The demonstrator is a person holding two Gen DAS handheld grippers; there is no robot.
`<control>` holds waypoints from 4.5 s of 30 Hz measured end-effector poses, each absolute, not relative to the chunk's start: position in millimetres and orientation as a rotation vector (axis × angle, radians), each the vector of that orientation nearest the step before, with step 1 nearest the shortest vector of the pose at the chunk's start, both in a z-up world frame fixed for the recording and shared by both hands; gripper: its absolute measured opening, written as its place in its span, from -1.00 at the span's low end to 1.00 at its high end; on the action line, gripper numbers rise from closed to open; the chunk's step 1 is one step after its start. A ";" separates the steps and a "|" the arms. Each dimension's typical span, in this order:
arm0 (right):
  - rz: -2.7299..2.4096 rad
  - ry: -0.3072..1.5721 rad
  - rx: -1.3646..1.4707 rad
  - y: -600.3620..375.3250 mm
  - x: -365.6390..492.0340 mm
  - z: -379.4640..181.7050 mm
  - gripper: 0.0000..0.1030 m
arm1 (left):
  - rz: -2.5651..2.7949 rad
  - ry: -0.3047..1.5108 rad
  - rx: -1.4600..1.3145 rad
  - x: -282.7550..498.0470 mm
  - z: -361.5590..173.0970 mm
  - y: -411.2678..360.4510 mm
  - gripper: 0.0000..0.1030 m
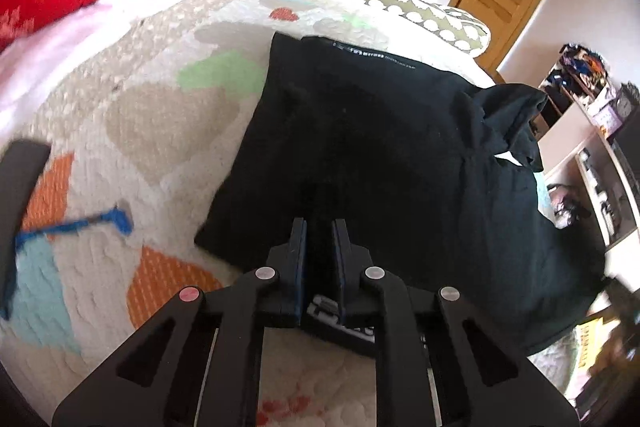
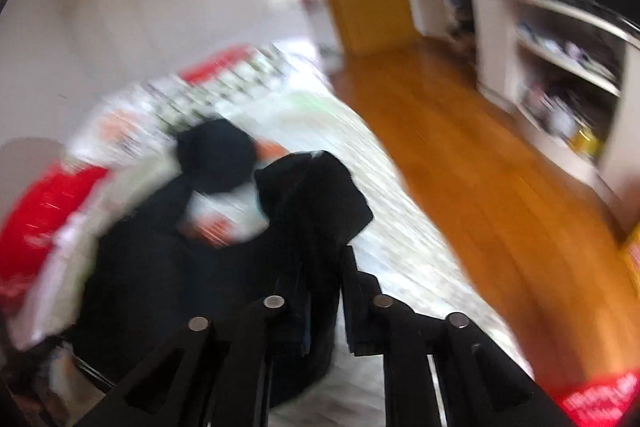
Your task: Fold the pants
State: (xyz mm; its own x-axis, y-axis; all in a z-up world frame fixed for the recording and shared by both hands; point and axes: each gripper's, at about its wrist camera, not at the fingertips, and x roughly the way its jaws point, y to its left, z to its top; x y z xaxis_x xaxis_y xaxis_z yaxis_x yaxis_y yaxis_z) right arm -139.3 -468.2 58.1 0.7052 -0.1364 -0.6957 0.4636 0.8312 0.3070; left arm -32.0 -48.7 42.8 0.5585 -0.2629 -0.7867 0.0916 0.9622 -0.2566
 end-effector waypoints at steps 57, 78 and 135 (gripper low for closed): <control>0.000 0.826 0.372 -389.4 -146.3 43.1 -0.60 | -0.055 0.833 -0.199 -111.5 89.1 33.0 0.16; 0.291 0.801 0.088 -313.0 23.4 78.0 0.20 | -0.181 0.900 -0.198 -5.6 84.3 25.7 0.57; 0.576 0.864 0.104 -267.4 -138.8 14.2 -0.88 | -0.317 0.934 -0.104 -101.4 61.1 54.1 -0.92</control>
State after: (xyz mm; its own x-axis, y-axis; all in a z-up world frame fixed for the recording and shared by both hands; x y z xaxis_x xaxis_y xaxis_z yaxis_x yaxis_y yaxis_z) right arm -138.8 -267.4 14.2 0.5078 0.5181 -0.6883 -0.4359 0.8437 0.3134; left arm -101.4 54.1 61.1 0.5523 -0.3122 -0.7729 0.2232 0.9488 -0.2237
